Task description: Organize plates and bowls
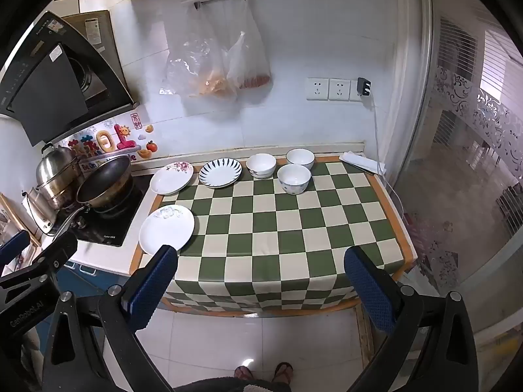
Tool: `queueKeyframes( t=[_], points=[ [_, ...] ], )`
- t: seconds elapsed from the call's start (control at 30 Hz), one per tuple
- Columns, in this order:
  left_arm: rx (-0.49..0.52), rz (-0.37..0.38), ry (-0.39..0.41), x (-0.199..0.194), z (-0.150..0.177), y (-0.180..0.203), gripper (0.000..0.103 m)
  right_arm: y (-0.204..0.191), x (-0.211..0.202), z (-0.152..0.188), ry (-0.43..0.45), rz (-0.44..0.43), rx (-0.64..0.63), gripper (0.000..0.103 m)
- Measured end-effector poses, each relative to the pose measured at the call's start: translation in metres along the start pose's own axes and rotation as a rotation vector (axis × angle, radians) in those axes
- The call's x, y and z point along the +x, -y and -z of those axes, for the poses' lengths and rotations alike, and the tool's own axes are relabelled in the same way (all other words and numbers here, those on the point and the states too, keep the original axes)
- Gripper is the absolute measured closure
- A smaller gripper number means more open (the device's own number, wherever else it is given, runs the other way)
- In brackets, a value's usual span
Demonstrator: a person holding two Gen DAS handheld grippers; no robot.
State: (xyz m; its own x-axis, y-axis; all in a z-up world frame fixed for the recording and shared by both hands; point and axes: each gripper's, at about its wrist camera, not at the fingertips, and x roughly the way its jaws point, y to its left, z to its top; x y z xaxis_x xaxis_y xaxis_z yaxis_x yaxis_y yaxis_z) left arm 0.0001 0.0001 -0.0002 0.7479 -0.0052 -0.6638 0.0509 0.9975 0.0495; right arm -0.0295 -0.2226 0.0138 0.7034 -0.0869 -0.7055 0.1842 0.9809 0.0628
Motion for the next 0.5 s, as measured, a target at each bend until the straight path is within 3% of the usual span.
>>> queueKeyframes(
  t=[0.5],
  points=[
    [0.01,-0.004,0.006,0.0016,-0.0017,0.0035,0.0,-0.0022,-0.0003,-0.0012,-0.007,0.009,-0.006,0.0]
  ],
)
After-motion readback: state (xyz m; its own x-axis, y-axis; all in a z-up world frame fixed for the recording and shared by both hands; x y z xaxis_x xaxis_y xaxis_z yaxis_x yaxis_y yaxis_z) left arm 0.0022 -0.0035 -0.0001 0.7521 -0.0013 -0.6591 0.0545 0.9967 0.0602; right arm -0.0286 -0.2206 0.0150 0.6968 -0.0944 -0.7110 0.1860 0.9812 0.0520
